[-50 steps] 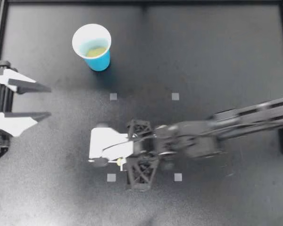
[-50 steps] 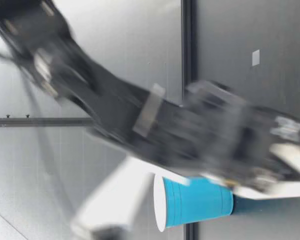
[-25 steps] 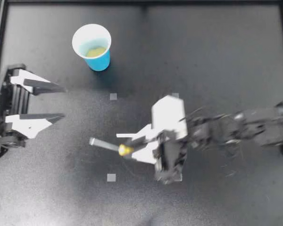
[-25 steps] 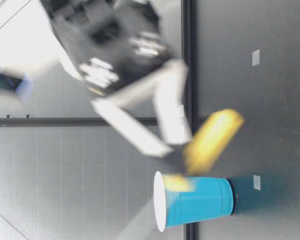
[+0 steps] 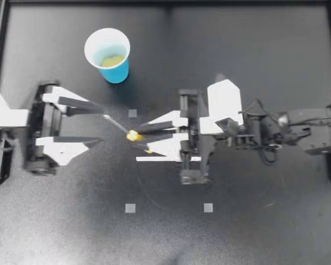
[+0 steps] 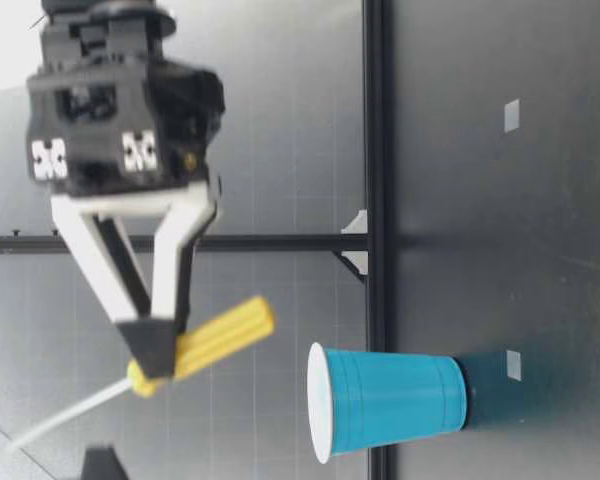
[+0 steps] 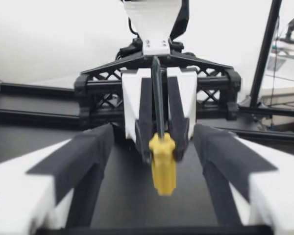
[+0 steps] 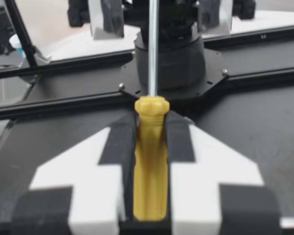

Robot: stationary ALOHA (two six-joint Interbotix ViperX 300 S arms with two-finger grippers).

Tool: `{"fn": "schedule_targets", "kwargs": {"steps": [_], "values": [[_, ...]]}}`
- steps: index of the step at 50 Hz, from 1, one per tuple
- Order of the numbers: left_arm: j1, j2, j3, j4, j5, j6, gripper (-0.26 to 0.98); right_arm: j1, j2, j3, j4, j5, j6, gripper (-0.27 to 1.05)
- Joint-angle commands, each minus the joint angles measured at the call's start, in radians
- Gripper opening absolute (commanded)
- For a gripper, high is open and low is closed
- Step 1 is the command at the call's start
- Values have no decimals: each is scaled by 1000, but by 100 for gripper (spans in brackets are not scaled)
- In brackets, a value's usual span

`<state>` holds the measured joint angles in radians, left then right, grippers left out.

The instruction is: Pick up the screwdriver with the right arm, hand it over to the left arm then place it into the cup.

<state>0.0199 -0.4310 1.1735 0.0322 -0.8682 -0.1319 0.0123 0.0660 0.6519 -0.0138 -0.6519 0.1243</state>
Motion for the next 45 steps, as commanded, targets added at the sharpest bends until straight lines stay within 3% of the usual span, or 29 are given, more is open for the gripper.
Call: {"fn": "schedule_targets", "kwargs": {"steps": [1,12,17,29,39,45], "values": [[2,26,-40,2,-31,-2,67,-8,2,-44,3,-5,-2,3],[2,69,-54,2,-97,-3,62,-8,11,-60,3,15,-2,3],[2,71,-54,3,-100,-5,48,-9,9,-60,5,15,-2,3],[2,71,-52,9,-100,-5,2,-12,6,-60,8,15,-2,3],[2,71,-54,9,-97,-5,-1,-17,8,-60,11,15,-2,5],[2,71,-54,9,-97,-5,-1,-20,11,-60,12,15,2,13]]}}
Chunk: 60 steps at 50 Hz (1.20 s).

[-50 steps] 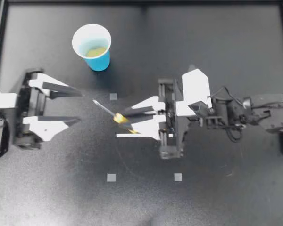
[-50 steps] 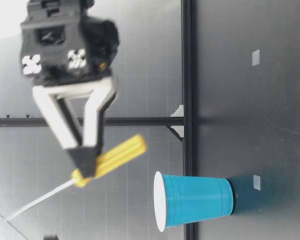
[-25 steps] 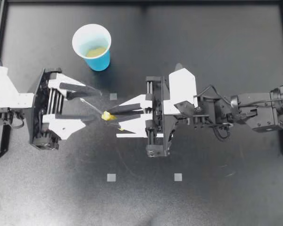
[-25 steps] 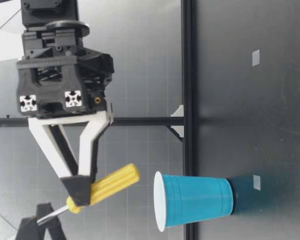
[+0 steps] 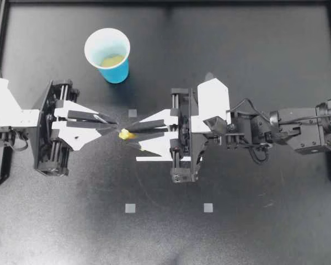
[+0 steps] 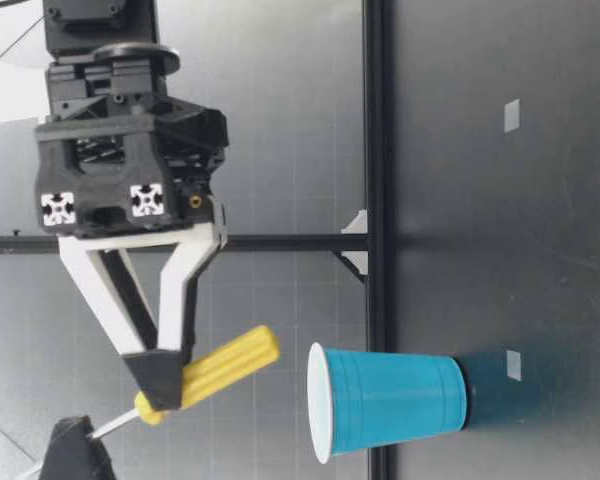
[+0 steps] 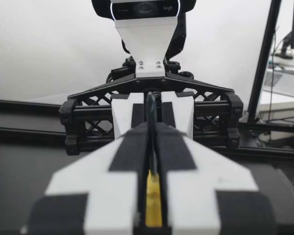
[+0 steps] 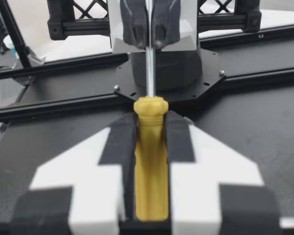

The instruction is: Pick up the screwdriver with the right arm, hand it over to the left arm then place it into the cup.

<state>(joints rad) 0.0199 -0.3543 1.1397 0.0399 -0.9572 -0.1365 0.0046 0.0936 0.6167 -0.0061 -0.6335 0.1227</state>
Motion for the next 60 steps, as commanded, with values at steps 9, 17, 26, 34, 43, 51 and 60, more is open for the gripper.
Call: {"fn": "schedule_targets", "kwargs": {"steps": [9,17,26,34,43,51,60], "values": [[2,-6,-21,3,-8,2,-1,-12,-15,-25,25,0,6,42],[2,-6,-21,3,-8,3,-1,-12,-18,-25,40,2,5,68],[3,-6,-18,0,-5,28,-1,-12,-48,0,40,2,6,68],[23,-6,-8,-40,3,87,-1,-12,-138,71,38,-9,8,68],[98,-6,5,-135,32,195,-1,-12,-255,156,40,-15,8,68],[207,-11,8,-216,46,316,-1,-11,-337,221,38,-31,8,68],[324,-8,3,-242,49,364,-1,-11,-374,258,38,-46,8,68]]}}
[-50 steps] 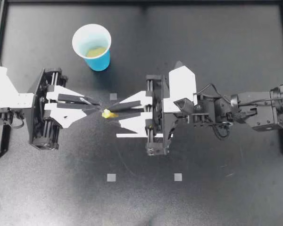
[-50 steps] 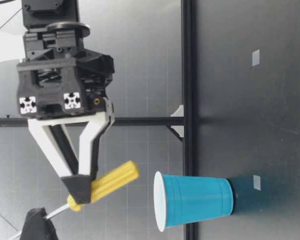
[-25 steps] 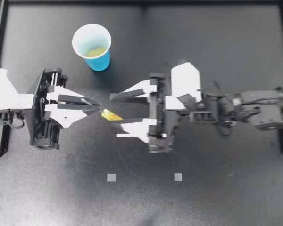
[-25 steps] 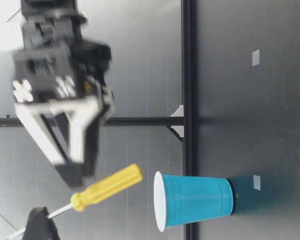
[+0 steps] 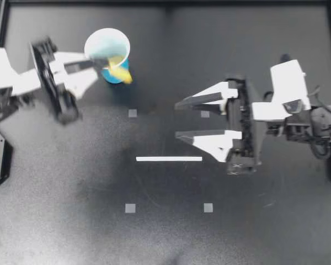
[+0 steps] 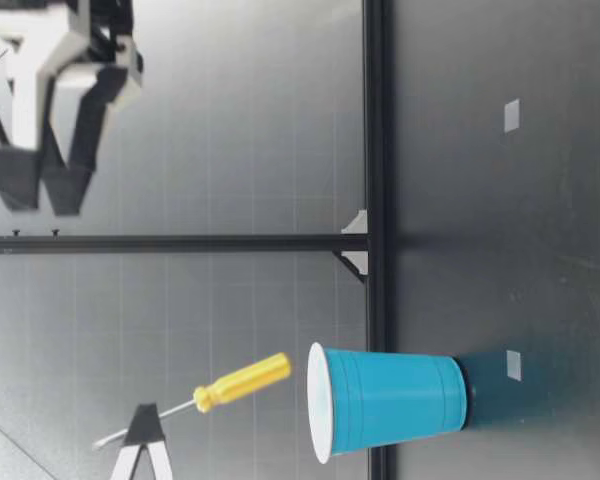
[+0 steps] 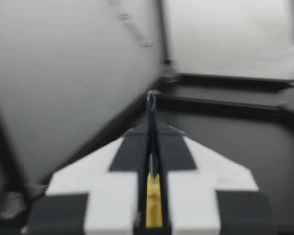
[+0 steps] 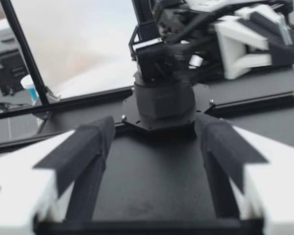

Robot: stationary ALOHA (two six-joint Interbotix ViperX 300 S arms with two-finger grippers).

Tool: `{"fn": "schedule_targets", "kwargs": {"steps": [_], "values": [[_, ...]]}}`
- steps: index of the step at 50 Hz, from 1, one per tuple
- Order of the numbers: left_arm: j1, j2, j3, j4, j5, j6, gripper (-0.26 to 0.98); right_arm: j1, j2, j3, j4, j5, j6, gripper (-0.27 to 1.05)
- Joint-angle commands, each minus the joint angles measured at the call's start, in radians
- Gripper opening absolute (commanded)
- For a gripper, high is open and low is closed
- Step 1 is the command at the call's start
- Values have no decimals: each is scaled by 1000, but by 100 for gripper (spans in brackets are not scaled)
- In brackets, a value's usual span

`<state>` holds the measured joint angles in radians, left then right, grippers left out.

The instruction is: Pick up the screwdriver with the right arm, hand it over to the left arm then place it into the cup.

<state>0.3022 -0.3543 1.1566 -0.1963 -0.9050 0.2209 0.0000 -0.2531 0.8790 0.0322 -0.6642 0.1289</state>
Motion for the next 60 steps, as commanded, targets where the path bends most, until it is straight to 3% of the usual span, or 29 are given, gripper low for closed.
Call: {"fn": "schedule_targets", "kwargs": {"steps": [1,14,31,39,49,60], "values": [[58,-6,-14,-6,0,8,-1,-6,-29,-2,0,-17,2,68],[146,44,-15,-6,25,9,-1,-6,-18,0,0,-18,2,68],[147,86,-38,-8,20,-9,2,-8,-18,0,0,-18,2,68],[147,86,-38,-8,21,-11,20,-6,-18,0,0,-20,2,68],[147,86,-44,-8,26,-38,51,-5,-18,0,0,-21,3,68],[147,83,-58,-6,26,-49,57,-3,-18,2,0,-21,2,68]]}}
